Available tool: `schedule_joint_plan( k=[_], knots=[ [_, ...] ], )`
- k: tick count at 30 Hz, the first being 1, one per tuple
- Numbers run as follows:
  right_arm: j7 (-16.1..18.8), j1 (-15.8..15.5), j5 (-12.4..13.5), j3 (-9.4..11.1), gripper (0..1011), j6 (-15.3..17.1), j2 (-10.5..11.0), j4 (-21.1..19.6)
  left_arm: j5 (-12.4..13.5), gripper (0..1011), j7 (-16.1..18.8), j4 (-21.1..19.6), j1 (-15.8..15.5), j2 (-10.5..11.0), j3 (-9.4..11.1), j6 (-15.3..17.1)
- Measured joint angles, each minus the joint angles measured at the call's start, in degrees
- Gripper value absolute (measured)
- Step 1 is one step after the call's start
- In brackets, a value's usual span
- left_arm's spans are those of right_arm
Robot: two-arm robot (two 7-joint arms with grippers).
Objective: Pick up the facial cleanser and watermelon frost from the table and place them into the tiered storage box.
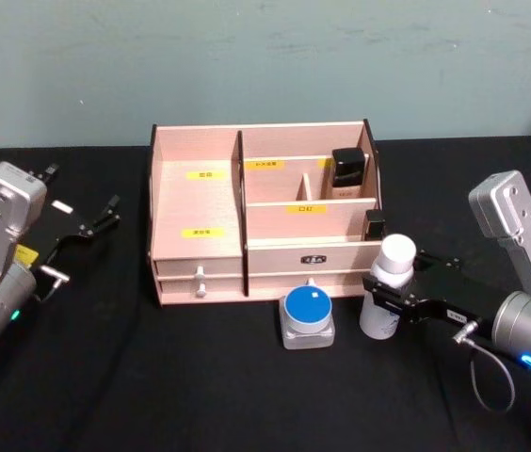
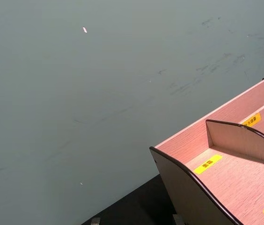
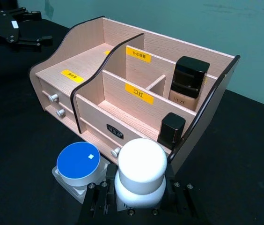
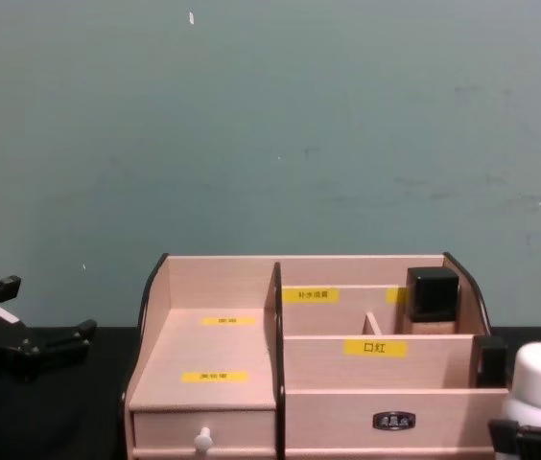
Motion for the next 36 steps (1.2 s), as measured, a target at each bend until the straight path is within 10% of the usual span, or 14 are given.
schedule_joint_plan(
  k=[27,36],
  knots=[
    [1.3,2.9,6.5,2.5,594,7.8,2.7,-10.8,0.0,1001,0.0,0.0,0.0,0.0,0.0,0.0],
    [0.9,7.2,7.1,-0.5,594,9.1,1.7,-12.1,0.0,1001,0.0,0.0,0.0,0.0,0.0,0.0]
  ],
)
